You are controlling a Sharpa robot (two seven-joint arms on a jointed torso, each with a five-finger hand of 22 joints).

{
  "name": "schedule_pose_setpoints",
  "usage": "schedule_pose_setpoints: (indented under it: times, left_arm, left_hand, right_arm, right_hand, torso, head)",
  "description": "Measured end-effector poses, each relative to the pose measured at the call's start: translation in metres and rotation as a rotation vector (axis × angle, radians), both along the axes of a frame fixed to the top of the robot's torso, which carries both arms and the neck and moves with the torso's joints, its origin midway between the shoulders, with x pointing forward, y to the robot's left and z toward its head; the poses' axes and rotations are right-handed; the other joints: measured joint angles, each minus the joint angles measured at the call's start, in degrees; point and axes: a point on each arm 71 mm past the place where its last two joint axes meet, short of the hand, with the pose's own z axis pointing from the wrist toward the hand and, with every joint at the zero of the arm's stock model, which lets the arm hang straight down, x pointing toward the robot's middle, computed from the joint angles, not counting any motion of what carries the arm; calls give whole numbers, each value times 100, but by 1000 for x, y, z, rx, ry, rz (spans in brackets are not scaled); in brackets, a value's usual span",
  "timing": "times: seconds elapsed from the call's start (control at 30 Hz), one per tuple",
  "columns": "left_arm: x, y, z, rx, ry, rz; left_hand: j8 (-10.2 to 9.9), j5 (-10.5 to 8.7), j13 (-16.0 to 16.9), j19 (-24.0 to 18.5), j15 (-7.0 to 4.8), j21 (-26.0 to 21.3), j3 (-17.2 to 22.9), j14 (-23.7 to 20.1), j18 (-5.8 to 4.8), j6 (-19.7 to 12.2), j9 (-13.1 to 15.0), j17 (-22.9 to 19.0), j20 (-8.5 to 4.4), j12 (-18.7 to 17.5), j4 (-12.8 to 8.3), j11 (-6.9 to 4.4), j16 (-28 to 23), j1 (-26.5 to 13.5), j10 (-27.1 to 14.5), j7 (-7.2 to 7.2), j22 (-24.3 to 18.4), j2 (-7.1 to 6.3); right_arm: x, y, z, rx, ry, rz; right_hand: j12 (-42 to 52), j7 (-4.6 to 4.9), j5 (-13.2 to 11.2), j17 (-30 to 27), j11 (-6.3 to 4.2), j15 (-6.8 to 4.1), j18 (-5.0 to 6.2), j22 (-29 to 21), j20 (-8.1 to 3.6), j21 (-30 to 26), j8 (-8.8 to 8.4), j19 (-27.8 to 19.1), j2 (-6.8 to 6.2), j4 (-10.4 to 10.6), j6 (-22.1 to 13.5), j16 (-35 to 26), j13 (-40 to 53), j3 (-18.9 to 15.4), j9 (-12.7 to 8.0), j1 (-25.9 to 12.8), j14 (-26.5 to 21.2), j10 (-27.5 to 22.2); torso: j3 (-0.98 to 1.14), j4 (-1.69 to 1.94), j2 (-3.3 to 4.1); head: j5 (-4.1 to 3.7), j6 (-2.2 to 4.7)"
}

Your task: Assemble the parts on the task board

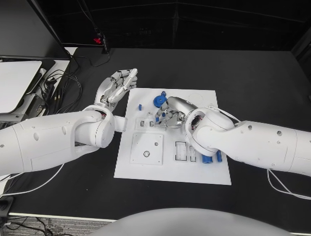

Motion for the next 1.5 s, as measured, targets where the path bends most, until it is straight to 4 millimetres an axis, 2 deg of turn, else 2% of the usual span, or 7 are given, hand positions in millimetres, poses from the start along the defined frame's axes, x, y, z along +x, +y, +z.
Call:
schedule_pose_setpoints:
  times: [0.47,0.63,1.0,1.03,1.1,1.23,1.5]
  left_arm:
    - [0,0,0,0,0,0]
    - [0,0,0,0,0,0]
    - [0,3,0,1,0,5]
    - [0,3,0,2,0,5]
    - [0,3,0,1,0,4]
    - [0,3,0,1,0,4]
    - [0,2,0,1,0,4]
  left_hand:
    - [0,0,0,0,0,0,0,0,0,0,0,0,0,0,0,0,0,2,0,0,0,2]
    - [0,0,0,0,0,0,0,0,0,0,0,0,0,0,0,0,0,2,0,0,0,2]
    - [0,0,0,0,0,0,0,0,0,0,0,0,0,0,0,0,0,1,0,0,-1,2]
    - [0,0,0,0,0,0,0,0,0,0,0,0,0,0,0,0,0,1,0,0,-1,2]
    - [0,0,0,0,0,0,0,0,0,0,0,0,0,0,0,0,0,2,0,0,-1,2]
    - [0,0,0,0,0,0,0,0,0,0,0,0,0,0,0,0,0,1,0,0,-1,2]
    - [0,0,0,0,0,0,0,0,0,0,0,0,0,0,0,0,0,1,0,0,-1,1]
  right_arm:
    - [2,1,-4,-12,11,-1]
    - [2,2,-5,-15,14,2]
    - [2,3,-5,-22,18,7]
    - [2,3,-5,-22,18,8]
    - [2,3,-5,-23,19,8]
    - [2,3,-5,-24,20,11]
    - [1,3,-6,-32,22,14]
  right_hand:
    - [0,39,20,0,18,22,0,0,0,0,-72,0,-15,-58,39,0,0,26,-34,-16,-22,14]
    - [0,61,22,0,58,22,0,0,1,0,-89,-1,-33,-74,61,0,0,11,-50,-34,-21,15]
    - [0,60,22,-1,58,63,0,0,42,0,-145,1,-38,-108,61,0,0,13,-51,-37,-21,15]
    - [0,60,22,-1,87,63,0,0,42,0,-176,1,-39,-124,62,0,0,-4,-51,-38,-21,-1]
    - [0,57,23,-1,112,90,0,0,57,0,-244,-14,-91,-144,68,0,0,-13,-68,-89,-4,7]
    - [0,123,52,-1,163,130,0,0,87,0,-322,-4,-158,-189,-72,0,0,-32,-73,-131,-5,16]
    - [0,172,5,-1,212,178,0,0,134,0,-375,-11,-266,-218,-161,0,0,-50,-82,-154,-12,26]
  torso:
    - [0,0,0]
    - [-1,-3,0]
    - [-1,-2,0]
    - [-1,-2,0]
    - [-1,-1,1]
    - [-1,-1,1]
    - [-2,-1,1]
  head:
    - [11,-29]
    - [58,-45]
    - [47,-53]
    - [47,-54]
    - [47,-58]
    - [47,-63]
    - [41,-70]
